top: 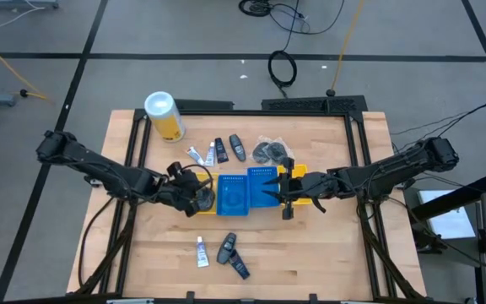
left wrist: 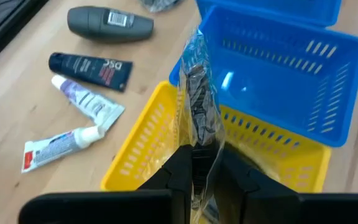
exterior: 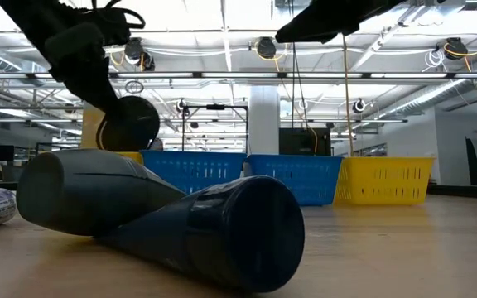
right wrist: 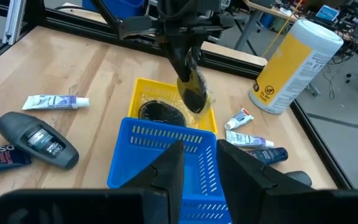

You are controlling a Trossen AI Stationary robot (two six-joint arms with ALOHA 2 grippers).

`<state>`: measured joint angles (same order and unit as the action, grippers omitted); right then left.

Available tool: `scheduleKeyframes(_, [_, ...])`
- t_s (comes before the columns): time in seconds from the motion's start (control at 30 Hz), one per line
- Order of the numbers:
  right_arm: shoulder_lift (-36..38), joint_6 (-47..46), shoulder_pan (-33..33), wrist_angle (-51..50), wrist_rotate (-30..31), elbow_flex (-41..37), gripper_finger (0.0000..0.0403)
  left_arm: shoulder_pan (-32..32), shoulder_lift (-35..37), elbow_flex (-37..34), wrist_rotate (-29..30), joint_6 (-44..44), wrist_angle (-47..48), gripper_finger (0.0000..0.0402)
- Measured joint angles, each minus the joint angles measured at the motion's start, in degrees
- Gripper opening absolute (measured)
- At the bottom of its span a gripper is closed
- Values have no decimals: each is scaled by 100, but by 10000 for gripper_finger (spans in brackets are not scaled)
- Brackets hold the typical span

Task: Pick & Place Travel size toiletries
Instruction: Put the hairbrush into the left yellow bin

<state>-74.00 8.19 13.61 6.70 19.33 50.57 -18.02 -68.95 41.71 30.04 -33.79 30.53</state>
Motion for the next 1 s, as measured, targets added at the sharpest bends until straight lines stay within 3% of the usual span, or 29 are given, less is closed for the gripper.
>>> scheduleKeyframes(0.57, [0,0,0,-4,-2,0,91,0,-59,-2,-11,67,91,47])
scheduleKeyframes(0.77, [0,0,0,-4,0,0,91,39,-59,-2,-302,-89,89,49])
scheduleKeyframes(1.0, [0,-1,-1,-4,0,0,91,229,-59,-2,-435,29,80,93])
